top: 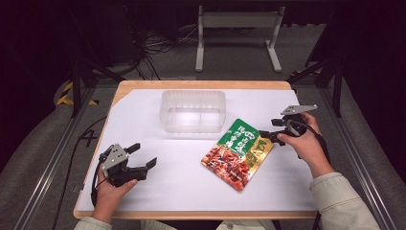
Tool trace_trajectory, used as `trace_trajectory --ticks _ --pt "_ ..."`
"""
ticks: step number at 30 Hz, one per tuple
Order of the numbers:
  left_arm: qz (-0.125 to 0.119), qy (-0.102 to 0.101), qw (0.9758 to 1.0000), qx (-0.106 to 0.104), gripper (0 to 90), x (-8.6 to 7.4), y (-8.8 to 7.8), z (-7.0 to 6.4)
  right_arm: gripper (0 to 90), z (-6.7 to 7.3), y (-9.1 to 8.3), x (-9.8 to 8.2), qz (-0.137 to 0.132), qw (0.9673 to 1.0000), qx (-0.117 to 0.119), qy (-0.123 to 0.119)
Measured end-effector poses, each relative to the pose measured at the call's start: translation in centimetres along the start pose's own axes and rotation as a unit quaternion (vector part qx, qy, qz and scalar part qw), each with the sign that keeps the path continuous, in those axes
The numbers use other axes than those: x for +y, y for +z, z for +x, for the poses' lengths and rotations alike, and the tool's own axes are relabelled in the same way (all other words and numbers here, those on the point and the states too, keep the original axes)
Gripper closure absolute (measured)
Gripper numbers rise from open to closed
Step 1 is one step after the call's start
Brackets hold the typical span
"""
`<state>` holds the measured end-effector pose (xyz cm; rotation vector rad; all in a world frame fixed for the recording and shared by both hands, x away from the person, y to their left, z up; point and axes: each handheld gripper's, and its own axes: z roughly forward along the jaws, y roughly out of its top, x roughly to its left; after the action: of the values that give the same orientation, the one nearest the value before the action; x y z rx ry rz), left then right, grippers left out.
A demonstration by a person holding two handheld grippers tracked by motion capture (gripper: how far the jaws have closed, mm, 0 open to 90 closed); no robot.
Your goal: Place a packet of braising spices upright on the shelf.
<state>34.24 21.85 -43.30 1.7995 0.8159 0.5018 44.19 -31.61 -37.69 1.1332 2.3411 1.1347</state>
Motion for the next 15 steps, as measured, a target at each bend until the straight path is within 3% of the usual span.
trace_trajectory --ticks 8,15 --pt "0.002 0.0 1.0 0.001 17.0 0.0 0.0 0.0 21.3 -0.7 1.5 -1.0 0.045 0.9989 0.006 0.011" --pt "0.003 -0.002 1.0 0.004 17.1 0.0 0.0 0.1 21.6 -1.1 2.2 -1.7 0.068 0.9975 0.009 0.016"
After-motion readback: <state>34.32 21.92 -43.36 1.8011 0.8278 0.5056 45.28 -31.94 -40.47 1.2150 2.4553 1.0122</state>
